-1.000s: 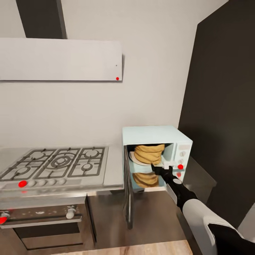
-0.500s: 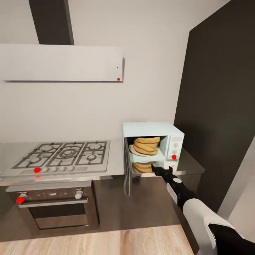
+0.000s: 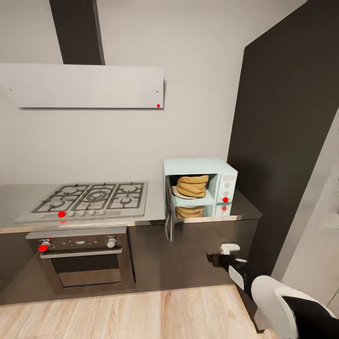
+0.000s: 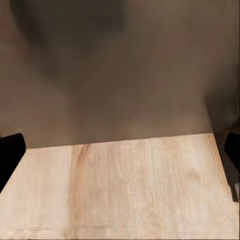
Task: In the kitchen, take the popcorn bag from the countertop, put it into the microwave, and heat it until the popcorn is cooked so the cooked popcorn ends up inside the bag.
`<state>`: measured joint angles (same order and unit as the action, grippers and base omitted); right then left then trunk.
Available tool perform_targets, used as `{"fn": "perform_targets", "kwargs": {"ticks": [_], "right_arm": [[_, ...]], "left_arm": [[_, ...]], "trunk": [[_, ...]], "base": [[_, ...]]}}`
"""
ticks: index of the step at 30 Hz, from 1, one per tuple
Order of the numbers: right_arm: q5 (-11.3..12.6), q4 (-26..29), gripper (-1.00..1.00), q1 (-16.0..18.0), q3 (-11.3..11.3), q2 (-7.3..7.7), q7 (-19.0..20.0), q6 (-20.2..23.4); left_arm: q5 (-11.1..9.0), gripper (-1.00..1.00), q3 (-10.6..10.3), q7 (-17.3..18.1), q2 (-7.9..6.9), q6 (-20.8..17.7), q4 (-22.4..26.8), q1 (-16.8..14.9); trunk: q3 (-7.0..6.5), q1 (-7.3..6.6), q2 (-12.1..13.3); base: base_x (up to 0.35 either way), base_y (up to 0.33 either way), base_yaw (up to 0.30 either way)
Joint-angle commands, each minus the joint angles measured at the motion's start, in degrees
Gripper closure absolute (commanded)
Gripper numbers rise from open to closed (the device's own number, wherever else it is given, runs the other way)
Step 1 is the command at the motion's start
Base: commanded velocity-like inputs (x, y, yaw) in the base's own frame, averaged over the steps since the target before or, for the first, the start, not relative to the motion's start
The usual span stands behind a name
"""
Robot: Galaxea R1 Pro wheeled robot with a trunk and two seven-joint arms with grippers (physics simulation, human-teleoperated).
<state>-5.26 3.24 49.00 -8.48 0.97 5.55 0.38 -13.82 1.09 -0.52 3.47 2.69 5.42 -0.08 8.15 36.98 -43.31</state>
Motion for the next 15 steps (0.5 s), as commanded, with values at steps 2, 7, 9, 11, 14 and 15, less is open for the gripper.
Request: {"fn": "perform_targets", "kwargs": {"ticks": [2,7,9,11,14,15], "right_arm": [[-0.5,-3.5,-1.0,-0.4,-0.4,1.55,0.2,0.0],[-0.6,-5.0,-1.0,-13.6,-0.4,2.63,-0.2,-0.1],[-0.6,-5.1,-1.0,-19.1,-0.3,2.75,-0.1,-0.2],[-0.7,-5.1,-1.0,-29.7,-0.3,3.33,-0.1,-0.7],[-0.8,-5.1,-1.0,-33.0,-0.3,3.32,-0.5,-0.9],[-0.8,-5.1,-1.0,-33.7,-0.3,3.29,-0.5,-1.0]], "left_arm": [[-0.2,-1.0,0.1,0.0,-0.08,0.1,0.0,0.0],[-0.2,-1.0,0.1,0.0,-0.11,0.1,0.0,0.0],[-0.2,-1.0,0.1,0.0,-0.17,0.1,0.0,0.0],[-0.3,-1.0,0.1,-0.1,-0.21,0.1,0.0,0.0],[-0.3,-1.0,0.2,-0.1,-0.12,0.1,0.1,0.0],[-0.3,-1.0,0.2,-0.1,-0.09,0.1,0.4,0.0]], "trunk": [[0.08,0.0,-0.1],[0.08,0.0,-0.1],[0.08,0.0,-0.1],[0.08,0.0,-0.1],[0.08,0.0,-0.1],[0.08,0.0,-0.1]], "base": [[-0.026,0.0,0.0],[-0.005,0.0,0.0],[0.0,0.0,0.0],[0.0,0.0,0.0],[0.0,0.0,0.0],[0.0,0.0,0.0]]}}
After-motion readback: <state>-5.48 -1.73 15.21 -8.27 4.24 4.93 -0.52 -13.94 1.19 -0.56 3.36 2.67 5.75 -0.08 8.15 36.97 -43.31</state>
